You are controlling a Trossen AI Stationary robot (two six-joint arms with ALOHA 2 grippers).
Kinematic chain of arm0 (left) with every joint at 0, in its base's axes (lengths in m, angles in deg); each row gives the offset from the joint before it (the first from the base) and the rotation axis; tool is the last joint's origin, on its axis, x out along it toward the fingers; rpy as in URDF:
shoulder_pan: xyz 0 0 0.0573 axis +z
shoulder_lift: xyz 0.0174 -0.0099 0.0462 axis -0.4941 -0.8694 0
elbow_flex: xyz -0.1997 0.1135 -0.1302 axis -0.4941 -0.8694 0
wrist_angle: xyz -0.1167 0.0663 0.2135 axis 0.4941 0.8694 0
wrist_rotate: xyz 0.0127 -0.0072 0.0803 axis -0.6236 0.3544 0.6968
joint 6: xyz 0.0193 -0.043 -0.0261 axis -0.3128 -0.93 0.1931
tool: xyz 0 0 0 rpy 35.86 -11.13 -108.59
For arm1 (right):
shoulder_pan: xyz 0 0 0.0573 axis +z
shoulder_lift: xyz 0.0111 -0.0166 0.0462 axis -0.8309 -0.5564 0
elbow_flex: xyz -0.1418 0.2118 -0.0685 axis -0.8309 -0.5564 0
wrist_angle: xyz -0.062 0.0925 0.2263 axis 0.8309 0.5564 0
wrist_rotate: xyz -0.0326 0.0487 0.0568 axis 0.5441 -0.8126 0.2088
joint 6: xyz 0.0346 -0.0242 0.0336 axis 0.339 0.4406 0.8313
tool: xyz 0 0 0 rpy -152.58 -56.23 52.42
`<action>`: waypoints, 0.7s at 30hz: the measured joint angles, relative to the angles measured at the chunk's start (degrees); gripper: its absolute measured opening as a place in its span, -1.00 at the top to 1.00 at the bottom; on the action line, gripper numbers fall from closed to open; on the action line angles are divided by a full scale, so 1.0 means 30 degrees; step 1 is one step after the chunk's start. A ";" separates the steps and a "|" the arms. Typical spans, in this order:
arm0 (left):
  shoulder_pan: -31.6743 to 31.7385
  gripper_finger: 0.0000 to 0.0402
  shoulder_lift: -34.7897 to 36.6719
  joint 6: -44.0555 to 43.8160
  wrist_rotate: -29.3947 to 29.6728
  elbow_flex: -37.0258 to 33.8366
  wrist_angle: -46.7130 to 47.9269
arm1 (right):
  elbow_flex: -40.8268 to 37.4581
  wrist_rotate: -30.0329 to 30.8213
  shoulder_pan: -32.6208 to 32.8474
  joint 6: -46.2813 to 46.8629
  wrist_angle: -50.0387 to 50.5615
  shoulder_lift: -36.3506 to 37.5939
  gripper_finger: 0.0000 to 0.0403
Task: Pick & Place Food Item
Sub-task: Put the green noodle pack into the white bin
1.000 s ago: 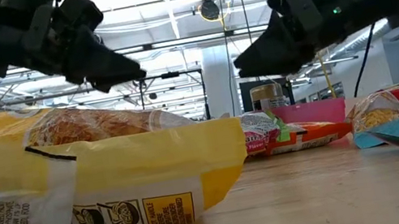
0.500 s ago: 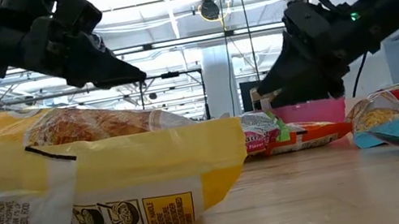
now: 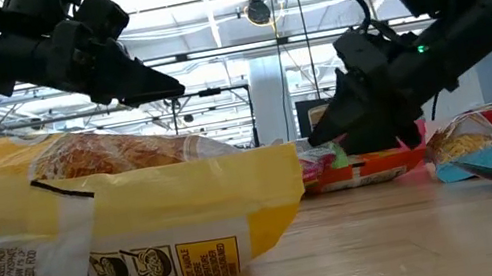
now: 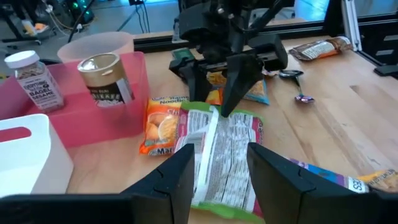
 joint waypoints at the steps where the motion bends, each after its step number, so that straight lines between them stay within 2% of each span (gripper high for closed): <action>1: 0.0000 0.22 0.0000 -0.0079 0.0000 0.0000 0.0012 | 0.0005 -0.0351 -0.0100 -0.0049 -0.0091 -0.0028 -0.14; 9: -0.0058 0.22 0.0000 -0.0992 -0.0015 0.0000 0.0646 | -0.0003 -0.1030 -0.0558 -0.1761 -0.0087 0.0203 0.22; 18: -0.0085 0.22 0.0000 -0.2617 -0.0197 0.0000 0.0739 | -0.0010 -0.1648 -0.1310 -0.4906 -0.0838 0.0260 0.92; 21: -0.0250 0.22 0.0000 -0.2893 -0.0190 0.0000 0.0739 | -0.0010 -0.2594 -0.1628 -0.6252 -0.1934 0.0260 0.96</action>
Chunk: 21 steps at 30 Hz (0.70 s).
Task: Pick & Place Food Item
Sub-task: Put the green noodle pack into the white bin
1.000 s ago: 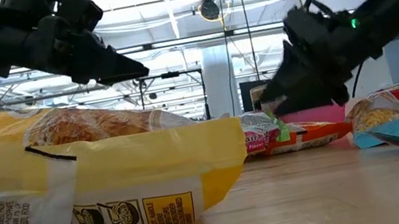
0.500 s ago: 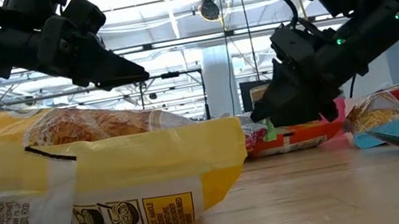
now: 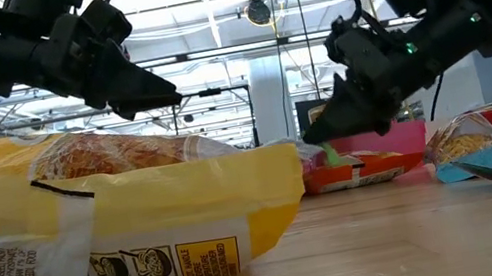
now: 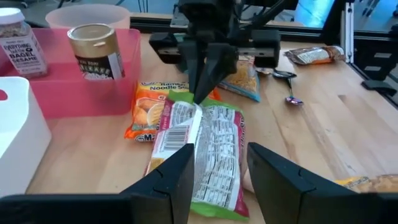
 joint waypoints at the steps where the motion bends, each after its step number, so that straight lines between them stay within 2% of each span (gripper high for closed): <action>1: -0.0103 0.22 0.0000 0.0021 -0.0007 0.0000 0.0000 | 0.0000 -0.0401 -0.0154 -0.0375 -0.0406 0.0000 0.96; 7: -0.0565 0.22 -0.0007 0.0849 -0.0065 0.0000 -0.0014 | 0.0000 -0.2156 -0.1168 -0.2503 -0.0224 0.1609 1.00; 16: -0.0683 0.22 -0.0007 0.1887 -0.0058 0.0019 -0.0033 | 0.0716 -0.2134 -0.1417 -0.6371 0.4280 0.6976 1.00; 21: -0.0811 0.22 -0.0007 0.1686 -0.0087 0.0808 -0.0015 | 0.0852 -0.2133 -0.1410 -0.7178 0.4714 0.8410 1.00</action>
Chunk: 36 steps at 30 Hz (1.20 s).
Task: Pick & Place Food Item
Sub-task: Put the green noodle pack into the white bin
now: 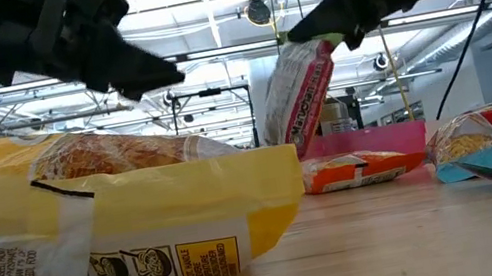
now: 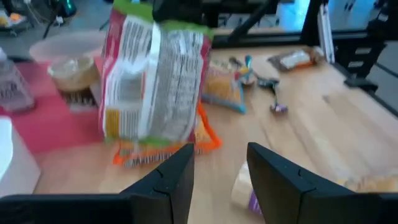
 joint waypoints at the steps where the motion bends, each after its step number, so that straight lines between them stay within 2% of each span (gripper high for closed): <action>1: -0.0067 0.22 0.0000 0.0224 -0.0117 0.0219 0.0000 | -0.0005 -0.0001 0.0000 -0.0163 0.0030 0.0094 1.00; 6: -0.0239 0.22 0.0000 0.1760 -0.1007 0.1894 0.1160 | 0.0000 -0.1944 -0.0007 -0.0644 0.0207 0.0092 1.00; 10: -0.0163 0.22 -0.0121 0.2783 -0.1056 0.4689 0.6154 | 0.0000 -0.3925 -0.0006 -0.0541 0.0602 0.0078 1.00; 14: -0.0178 0.22 -0.0823 0.3452 -0.1066 0.7131 0.9539 | 0.0000 -0.3979 0.0138 -0.0526 0.0597 0.0085 1.00; 29: 0.1155 0.22 -0.5117 0.4324 -0.2217 1.1965 1.2120 | 0.0007 -0.4496 0.0153 -0.0497 0.0647 0.0027 1.00; 36: 0.1572 0.22 -0.6115 0.4373 -0.2777 1.3936 1.3202 | 0.0007 -0.4496 0.0160 -0.0517 0.0775 0.0027 1.00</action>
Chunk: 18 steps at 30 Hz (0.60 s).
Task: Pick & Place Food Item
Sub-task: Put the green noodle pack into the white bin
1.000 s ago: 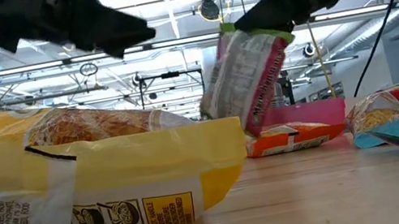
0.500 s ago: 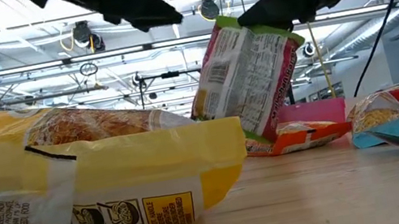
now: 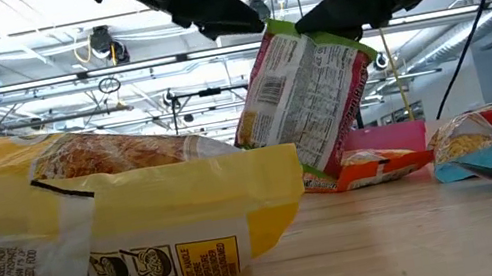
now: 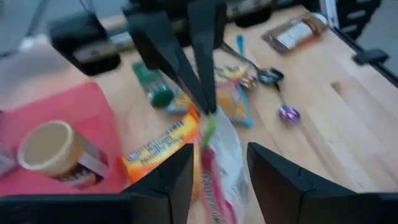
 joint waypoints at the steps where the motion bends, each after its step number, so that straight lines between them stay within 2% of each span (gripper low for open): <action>1: 0.0060 0.22 -0.0262 -0.0030 -0.0301 0.0264 -0.0037 | 0.0005 0.0002 0.0000 -0.0020 0.0048 0.0000 1.00; 4: 0.0195 0.22 -0.0857 -0.0224 -0.1212 0.0607 0.0082 | 0.0000 0.0005 0.0000 -0.0104 0.0154 0.0000 1.00; 9: 0.0312 0.22 -0.1798 0.0003 -0.1133 0.0715 0.0102 | 0.0007 0.0016 0.0127 -0.0111 0.0188 0.0000 1.00; 18: 0.0399 0.23 -0.1827 0.0056 -0.0770 0.0738 -0.0287 | 0.0000 0.0043 0.0233 -0.0228 0.0138 0.0000 1.00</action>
